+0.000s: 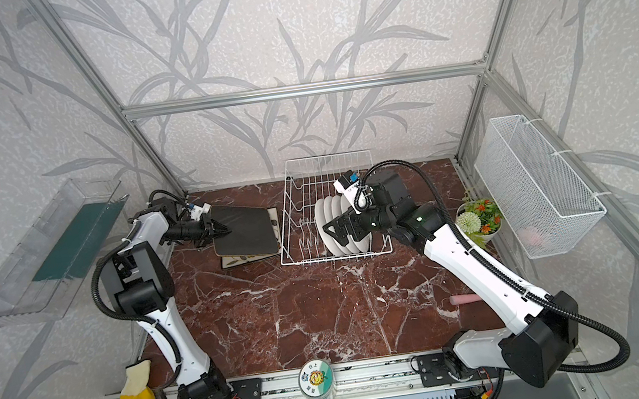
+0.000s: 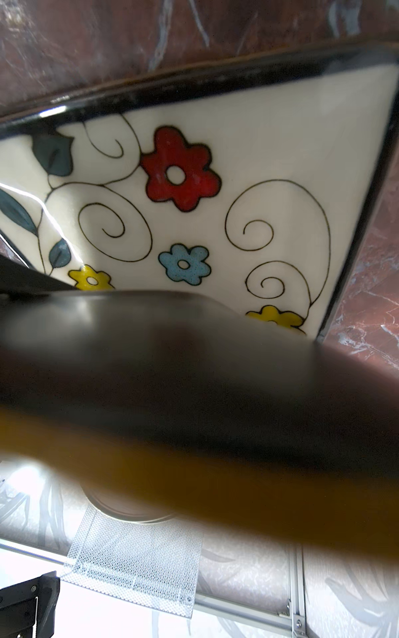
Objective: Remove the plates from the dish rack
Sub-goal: 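Lower the black plate flat onto the flower plates with the left gripper, then open the left gripper and lift it off the black plate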
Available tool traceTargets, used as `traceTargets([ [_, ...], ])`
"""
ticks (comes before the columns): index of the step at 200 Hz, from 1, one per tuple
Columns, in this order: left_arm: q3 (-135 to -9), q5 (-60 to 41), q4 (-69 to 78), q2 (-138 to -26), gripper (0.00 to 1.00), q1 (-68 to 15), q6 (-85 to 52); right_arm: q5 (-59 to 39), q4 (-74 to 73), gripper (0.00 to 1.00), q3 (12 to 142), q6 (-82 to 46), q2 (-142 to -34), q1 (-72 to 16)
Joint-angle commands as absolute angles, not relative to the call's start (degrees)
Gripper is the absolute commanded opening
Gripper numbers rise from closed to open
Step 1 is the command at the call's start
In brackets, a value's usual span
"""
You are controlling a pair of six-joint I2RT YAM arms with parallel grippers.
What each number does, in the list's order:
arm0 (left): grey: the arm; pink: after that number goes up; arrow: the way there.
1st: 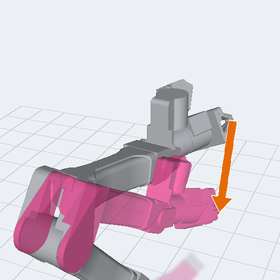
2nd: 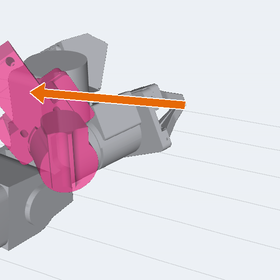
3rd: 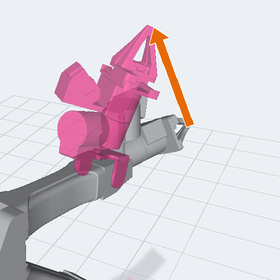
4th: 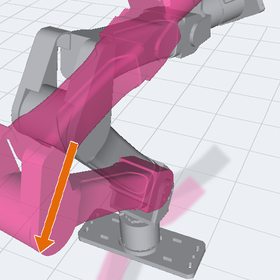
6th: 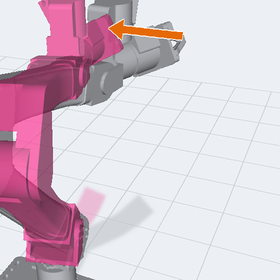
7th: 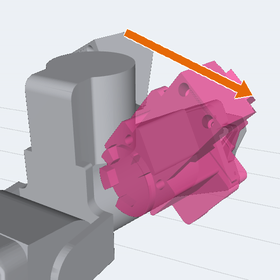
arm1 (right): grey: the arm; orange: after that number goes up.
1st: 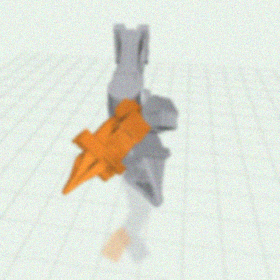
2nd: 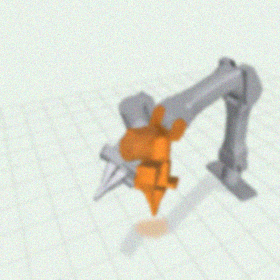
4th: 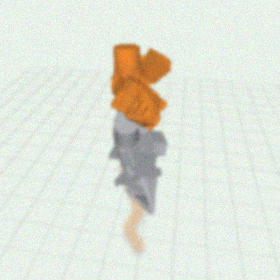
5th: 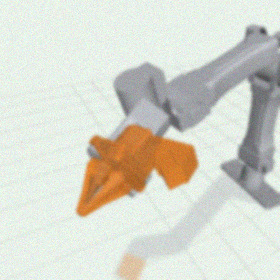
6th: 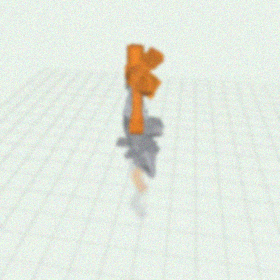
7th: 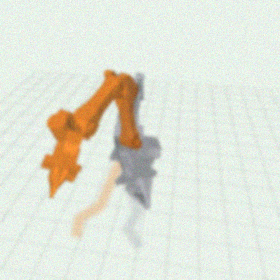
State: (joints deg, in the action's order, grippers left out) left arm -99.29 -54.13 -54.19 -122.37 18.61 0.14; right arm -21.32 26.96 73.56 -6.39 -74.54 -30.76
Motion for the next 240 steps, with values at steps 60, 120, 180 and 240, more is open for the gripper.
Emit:
traceTargets([
  [60, -103.85, -53.6, -55.97, -125.34, 0.3, 18.72, 2.18, -22.41, 27.58, 0.99, 75.5, -5.9, -74.69, -31.03],
  [120, -104.09, -51.43, -56.34, -125.95, 0.45, 18.72, 1.68, -22.85, 27.24, 0.99, 75.24, -6.7, -74.66, -31.01],
  [180, -104.03, -48.61, -56.37, -125.03, 0.54, 18.72, -0.11, -24.28, 25.37, 0.99, 74.4, -8.61, -75.14, -31.05],
  [240, -103.45, -45.0, -55.03, -123.94, 0.61, 18.65, -3.86, -23.86, 25.71, 0.99, 74.03, -8.74, -74.75, -31.1],
])
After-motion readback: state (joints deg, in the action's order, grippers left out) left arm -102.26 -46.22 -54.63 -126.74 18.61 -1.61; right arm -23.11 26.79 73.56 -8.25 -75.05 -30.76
